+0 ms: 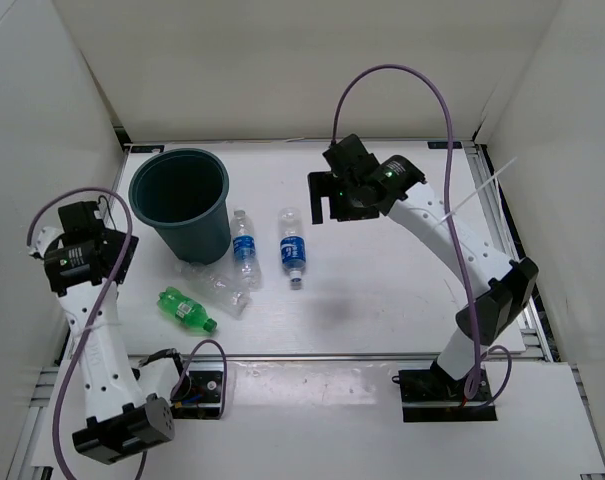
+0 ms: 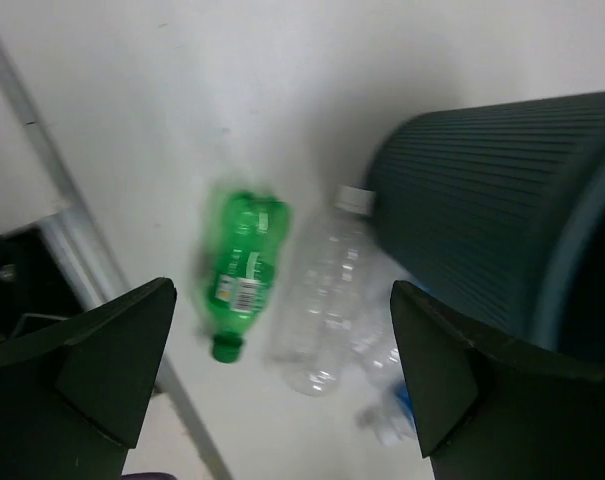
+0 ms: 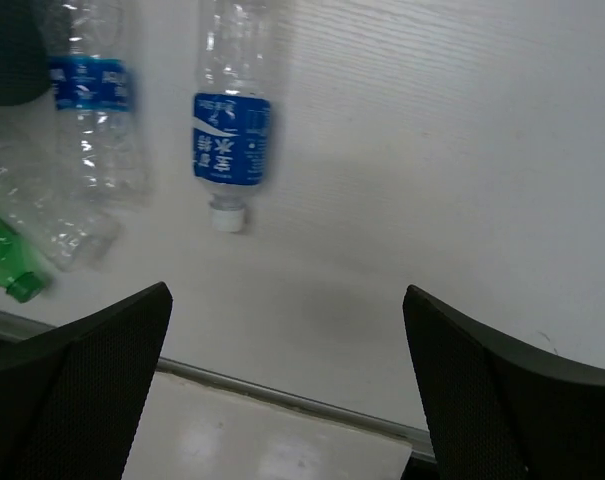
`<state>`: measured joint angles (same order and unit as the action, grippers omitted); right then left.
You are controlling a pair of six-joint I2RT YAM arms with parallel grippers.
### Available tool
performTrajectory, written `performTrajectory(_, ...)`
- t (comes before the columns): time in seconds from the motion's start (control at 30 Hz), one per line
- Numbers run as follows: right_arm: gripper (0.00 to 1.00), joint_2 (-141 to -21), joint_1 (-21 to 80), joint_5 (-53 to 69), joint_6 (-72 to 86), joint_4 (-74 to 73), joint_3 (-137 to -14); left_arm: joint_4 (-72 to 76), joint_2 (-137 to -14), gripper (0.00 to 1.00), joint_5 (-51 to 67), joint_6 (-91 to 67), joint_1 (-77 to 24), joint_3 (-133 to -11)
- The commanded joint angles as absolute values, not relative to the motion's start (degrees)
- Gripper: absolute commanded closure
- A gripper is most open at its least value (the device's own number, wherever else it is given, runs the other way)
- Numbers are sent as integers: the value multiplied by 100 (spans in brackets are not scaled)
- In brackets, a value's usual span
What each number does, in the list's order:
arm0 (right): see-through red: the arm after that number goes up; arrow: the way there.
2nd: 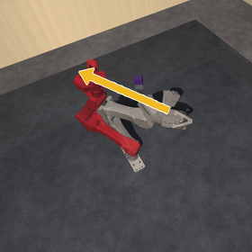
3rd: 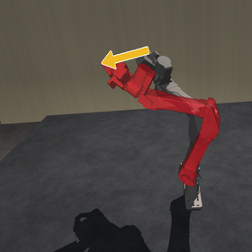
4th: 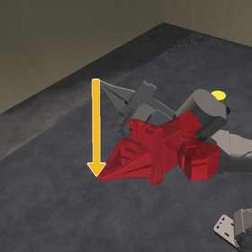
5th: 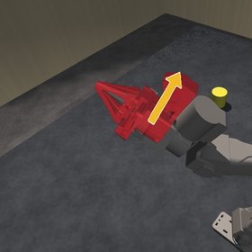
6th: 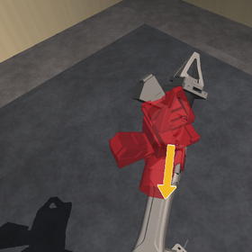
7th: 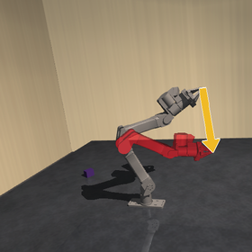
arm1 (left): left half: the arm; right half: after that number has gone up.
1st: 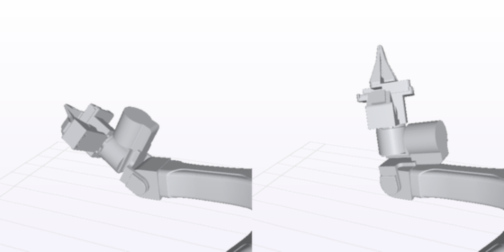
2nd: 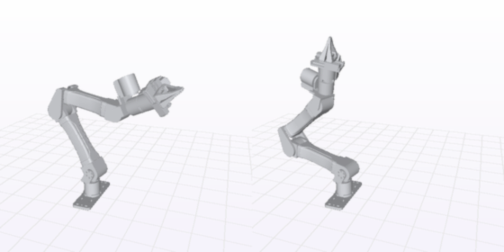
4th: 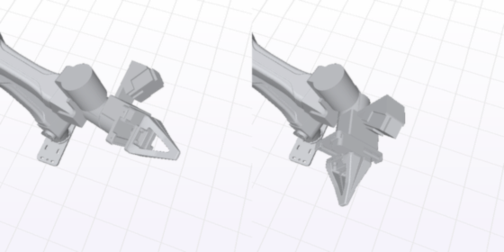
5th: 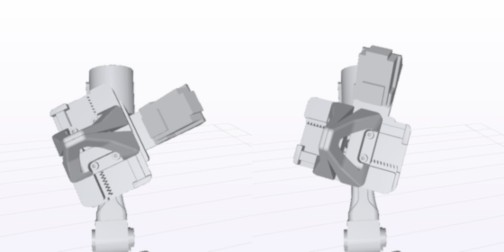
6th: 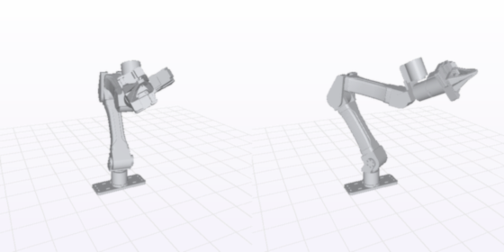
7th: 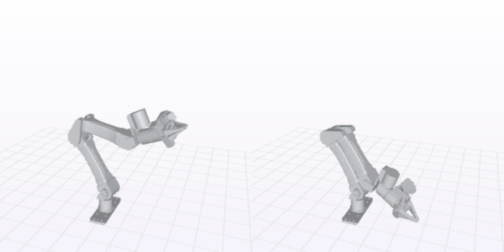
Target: Put the plastic bottles in the bin
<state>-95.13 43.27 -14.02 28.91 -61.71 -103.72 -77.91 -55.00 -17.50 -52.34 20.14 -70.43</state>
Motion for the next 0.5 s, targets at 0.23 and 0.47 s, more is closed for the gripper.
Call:
performTrajectory(0.23,0,-10608,4149,-230,2294,-5362,-10934,-8218,-5142,1,-898,-4556,1267,-8157)
performTrajectory(0.47,0,-11609,3955,746,2408,-4861,-11021,-7822,-4606,1,-26,-3753,660,-7778)
